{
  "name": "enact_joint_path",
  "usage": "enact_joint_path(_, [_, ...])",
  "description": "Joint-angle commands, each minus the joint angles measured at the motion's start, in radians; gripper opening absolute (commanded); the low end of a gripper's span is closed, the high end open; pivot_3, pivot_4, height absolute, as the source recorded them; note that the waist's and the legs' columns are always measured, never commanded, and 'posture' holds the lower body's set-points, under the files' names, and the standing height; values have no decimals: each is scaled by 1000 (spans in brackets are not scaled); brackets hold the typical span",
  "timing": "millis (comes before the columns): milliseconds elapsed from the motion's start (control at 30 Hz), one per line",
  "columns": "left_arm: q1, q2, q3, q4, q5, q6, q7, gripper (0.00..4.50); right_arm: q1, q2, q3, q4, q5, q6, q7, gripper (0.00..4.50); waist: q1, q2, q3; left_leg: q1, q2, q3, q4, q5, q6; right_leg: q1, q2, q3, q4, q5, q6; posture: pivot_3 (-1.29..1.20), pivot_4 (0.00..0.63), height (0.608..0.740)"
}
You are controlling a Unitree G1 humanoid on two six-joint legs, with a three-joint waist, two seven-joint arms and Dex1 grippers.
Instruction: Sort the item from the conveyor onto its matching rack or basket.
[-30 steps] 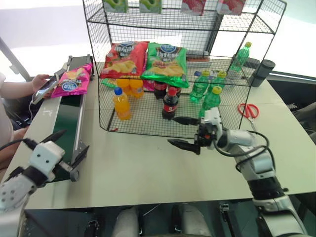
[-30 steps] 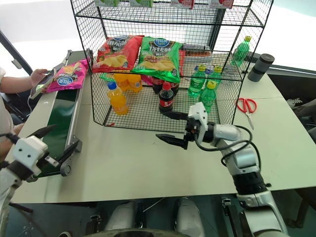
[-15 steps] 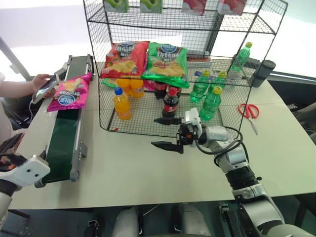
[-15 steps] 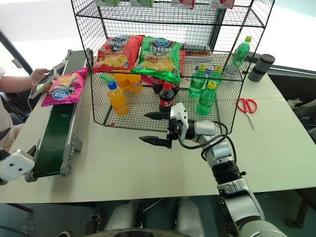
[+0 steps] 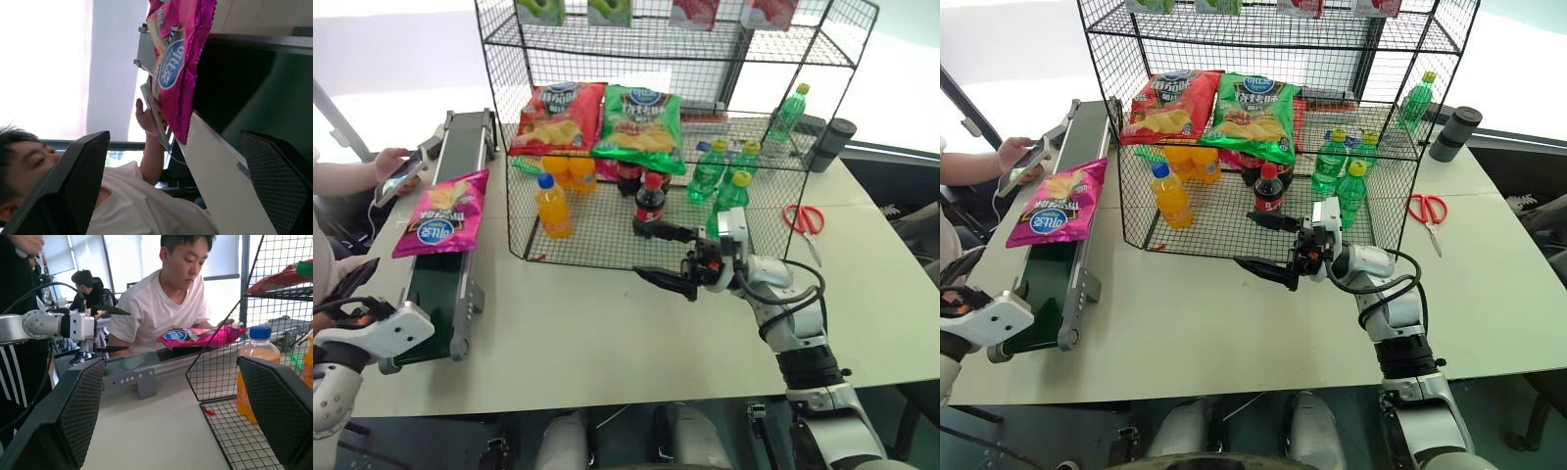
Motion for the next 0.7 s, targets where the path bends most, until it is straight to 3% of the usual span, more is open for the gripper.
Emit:
enact_joint_path(33, [-27, 29, -24, 25, -9, -14, 15, 4500, -3, -6, 1, -52, -12, -16, -13, 4466, 1, 0, 0, 0, 0, 0, 0, 0, 0, 0, 0, 0, 0, 0, 0, 0, 150, 740])
enact_joint_path(633, [-116, 77, -119, 157, -65, -74, 14, 4500, -15, -14, 9, -37, -64, -51, -28, 4466, 1, 0, 0, 0, 0, 1, 0, 0, 0, 0, -1, 0, 0, 0, 0, 0, 150, 740])
enact_joint_path(700, [-120, 71, -135, 148, -83, -71, -4, 3958, -12, -14, 12, -45, -68, -49, -35, 4500, 0, 0, 0, 0, 0, 1, 0, 0, 0, 0, -1, 0, 0, 0, 0, 0, 150, 740])
